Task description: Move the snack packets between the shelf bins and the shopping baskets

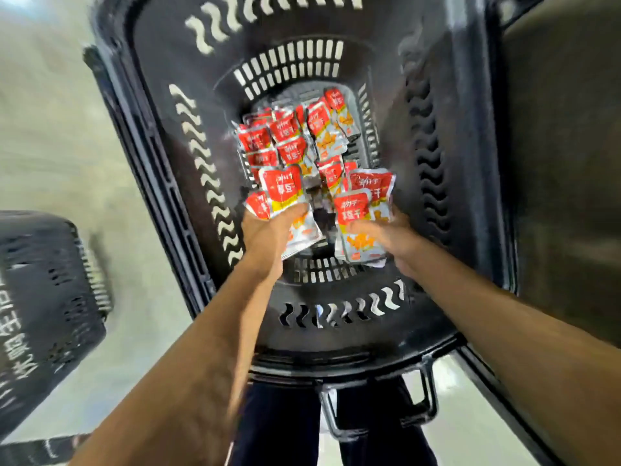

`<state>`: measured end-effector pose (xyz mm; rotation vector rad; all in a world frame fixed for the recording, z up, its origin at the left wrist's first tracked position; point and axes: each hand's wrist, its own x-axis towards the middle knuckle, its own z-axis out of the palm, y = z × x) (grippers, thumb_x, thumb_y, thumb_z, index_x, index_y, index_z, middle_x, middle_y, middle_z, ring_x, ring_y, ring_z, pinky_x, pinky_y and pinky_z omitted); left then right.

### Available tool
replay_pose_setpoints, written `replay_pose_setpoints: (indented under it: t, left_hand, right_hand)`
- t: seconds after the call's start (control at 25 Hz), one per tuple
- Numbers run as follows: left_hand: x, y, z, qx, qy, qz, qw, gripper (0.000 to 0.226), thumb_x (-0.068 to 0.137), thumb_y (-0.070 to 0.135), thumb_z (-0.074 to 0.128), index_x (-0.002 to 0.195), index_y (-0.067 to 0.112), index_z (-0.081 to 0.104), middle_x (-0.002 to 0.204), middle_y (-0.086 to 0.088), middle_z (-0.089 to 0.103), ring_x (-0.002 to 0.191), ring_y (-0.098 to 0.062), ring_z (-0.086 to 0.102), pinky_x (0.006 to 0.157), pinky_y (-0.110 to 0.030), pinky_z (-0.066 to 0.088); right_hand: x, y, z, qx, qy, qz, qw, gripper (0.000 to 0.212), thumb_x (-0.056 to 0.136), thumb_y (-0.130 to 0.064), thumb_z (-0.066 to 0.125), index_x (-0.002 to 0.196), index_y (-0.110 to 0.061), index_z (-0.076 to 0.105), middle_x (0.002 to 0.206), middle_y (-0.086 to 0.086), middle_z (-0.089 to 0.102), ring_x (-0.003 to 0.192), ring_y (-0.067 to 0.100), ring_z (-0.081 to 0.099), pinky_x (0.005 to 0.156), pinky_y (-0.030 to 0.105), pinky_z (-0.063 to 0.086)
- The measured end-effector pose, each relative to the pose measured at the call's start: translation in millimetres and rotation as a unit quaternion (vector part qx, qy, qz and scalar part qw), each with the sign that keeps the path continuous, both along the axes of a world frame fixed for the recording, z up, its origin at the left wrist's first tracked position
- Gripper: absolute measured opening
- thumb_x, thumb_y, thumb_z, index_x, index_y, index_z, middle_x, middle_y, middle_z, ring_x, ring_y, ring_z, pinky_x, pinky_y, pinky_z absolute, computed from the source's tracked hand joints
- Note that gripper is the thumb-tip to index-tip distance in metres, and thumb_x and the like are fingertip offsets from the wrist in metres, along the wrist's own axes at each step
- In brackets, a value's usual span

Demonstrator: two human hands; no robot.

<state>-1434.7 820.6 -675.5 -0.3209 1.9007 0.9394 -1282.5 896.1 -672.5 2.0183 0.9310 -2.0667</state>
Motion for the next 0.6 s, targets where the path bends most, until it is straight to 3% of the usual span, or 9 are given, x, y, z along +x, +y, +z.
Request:
replay_pose_setpoints:
  t: [0.12,0.24,0.32,0.4,0.48,0.6]
  left_hand:
    - [-10.3,-9.5,84.5,0.003,0.0,-0.002,1.0,0.03,0.073,0.002,0.077,0.098,0.014,0.064,0.08,0.002,0.067,0.049,-0.001,0.062,0.047,-0.016,0.051]
    - [-14.4,-22.6,166.8,0.033,-0.022,0.009,0.999,0.022,0.074,-0.001,0.075,0.089,0.012,0.066,0.08,-0.006,0.072,0.053,-0.012,0.066,0.055,-0.029,0.058]
    - [-16.4,-32.9,228.0,0.051,-0.031,0.015,0.998,0.029,0.071,0.001,0.077,0.098,0.008,0.067,0.089,-0.012,0.072,0.065,-0.022,0.069,0.065,-0.039,0.06]
    - [-15.8,-44.5,287.8,0.092,-0.028,0.021,0.995,0.036,0.07,0.002,0.077,0.102,0.013,0.064,0.093,-0.011,0.072,0.071,-0.023,0.07,0.065,-0.037,0.06]
    - [-10.3,-56.7,338.8,0.132,-0.013,0.022,0.991,0.033,0.072,0.0,0.075,0.095,0.019,0.061,0.089,-0.007,0.072,0.07,-0.021,0.07,0.063,-0.033,0.058]
    - [5.0,-81.4,398.5,0.147,-0.01,0.011,0.989,0.031,0.072,0.001,0.076,0.09,0.02,0.06,0.092,-0.009,0.071,0.08,-0.027,0.067,0.081,-0.041,0.055]
  right_hand:
    - [4.2,-6.6,93.2,-0.005,0.06,-0.006,0.998,0.017,0.081,-0.008,0.069,0.093,-0.02,0.064,0.087,-0.001,0.07,0.072,0.01,0.067,0.068,0.025,0.052]
    - [8.5,-11.2,179.5,0.048,0.085,-0.05,0.994,0.021,0.079,-0.001,0.068,0.088,-0.019,0.065,0.073,-0.007,0.072,0.065,0.009,0.068,0.059,0.024,0.054]
    - [10.8,-17.5,240.4,0.05,0.099,-0.063,0.992,0.022,0.078,0.002,0.067,0.09,-0.017,0.064,0.079,0.0,0.073,0.068,0.012,0.069,0.065,0.027,0.057]
    - [16.1,-24.8,294.7,0.071,0.109,-0.077,0.989,0.031,0.076,0.002,0.069,0.103,-0.012,0.062,0.096,0.01,0.071,0.082,0.023,0.068,0.079,0.037,0.056]
    - [22.4,-33.7,342.1,0.074,0.128,-0.09,0.985,0.034,0.077,-0.001,0.07,0.108,-0.012,0.06,0.101,0.011,0.07,0.089,0.027,0.068,0.078,0.038,0.055]
    - [35.1,-57.1,401.9,0.084,0.143,-0.09,0.982,0.026,0.079,-0.003,0.068,0.102,-0.014,0.061,0.095,0.008,0.071,0.083,0.024,0.069,0.072,0.035,0.055]
